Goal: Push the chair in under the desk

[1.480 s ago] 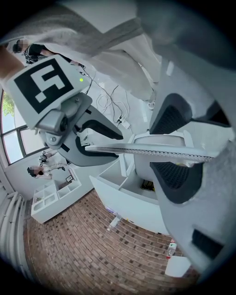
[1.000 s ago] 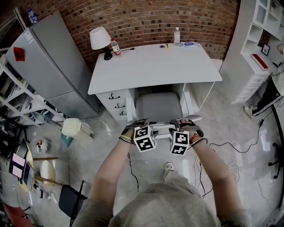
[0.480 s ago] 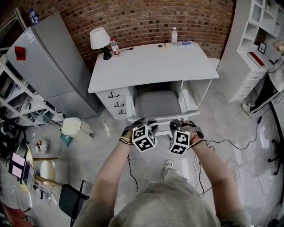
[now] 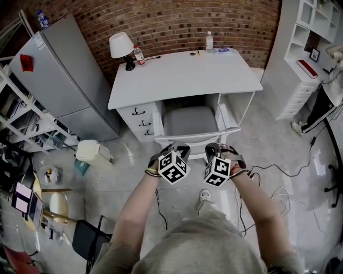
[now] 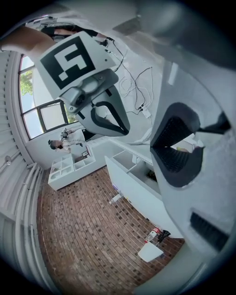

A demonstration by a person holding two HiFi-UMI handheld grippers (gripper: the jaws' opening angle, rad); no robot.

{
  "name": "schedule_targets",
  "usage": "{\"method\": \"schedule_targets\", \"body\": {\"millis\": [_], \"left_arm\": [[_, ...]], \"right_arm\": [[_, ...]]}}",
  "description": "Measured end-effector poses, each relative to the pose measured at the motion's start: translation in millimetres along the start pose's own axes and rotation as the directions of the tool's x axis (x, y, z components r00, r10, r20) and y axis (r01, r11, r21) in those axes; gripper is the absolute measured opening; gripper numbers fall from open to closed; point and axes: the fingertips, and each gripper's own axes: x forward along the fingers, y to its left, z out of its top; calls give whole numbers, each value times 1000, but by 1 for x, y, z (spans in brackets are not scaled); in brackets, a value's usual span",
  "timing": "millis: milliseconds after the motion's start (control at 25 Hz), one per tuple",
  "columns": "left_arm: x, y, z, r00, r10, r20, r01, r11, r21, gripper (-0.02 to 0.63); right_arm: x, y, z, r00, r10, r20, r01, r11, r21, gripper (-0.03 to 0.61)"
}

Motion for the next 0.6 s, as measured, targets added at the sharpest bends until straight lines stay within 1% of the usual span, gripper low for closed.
{"method": "schedule_targets", "body": {"millis": [120, 240, 400, 600], "left_arm": [[-7, -2, 1, 999, 26, 28, -24, 997, -69, 9], [-15, -3, 2, 997, 61, 57, -52, 987, -149, 9], [-28, -8, 4, 989, 102, 103, -72, 963, -258, 9], [-49, -17, 7, 973, 155, 169, -86, 930, -357, 9]], "right_arm": [[-7, 5, 2, 1000, -15, 13, 15, 999, 38, 8], [-16, 10, 6, 999, -26, 35, 23, 996, 92, 8], [-30, 15, 14, 995, -58, 77, 46, 987, 153, 8], [-54, 15, 32, 985, -117, 129, 84, 969, 234, 8]]}}
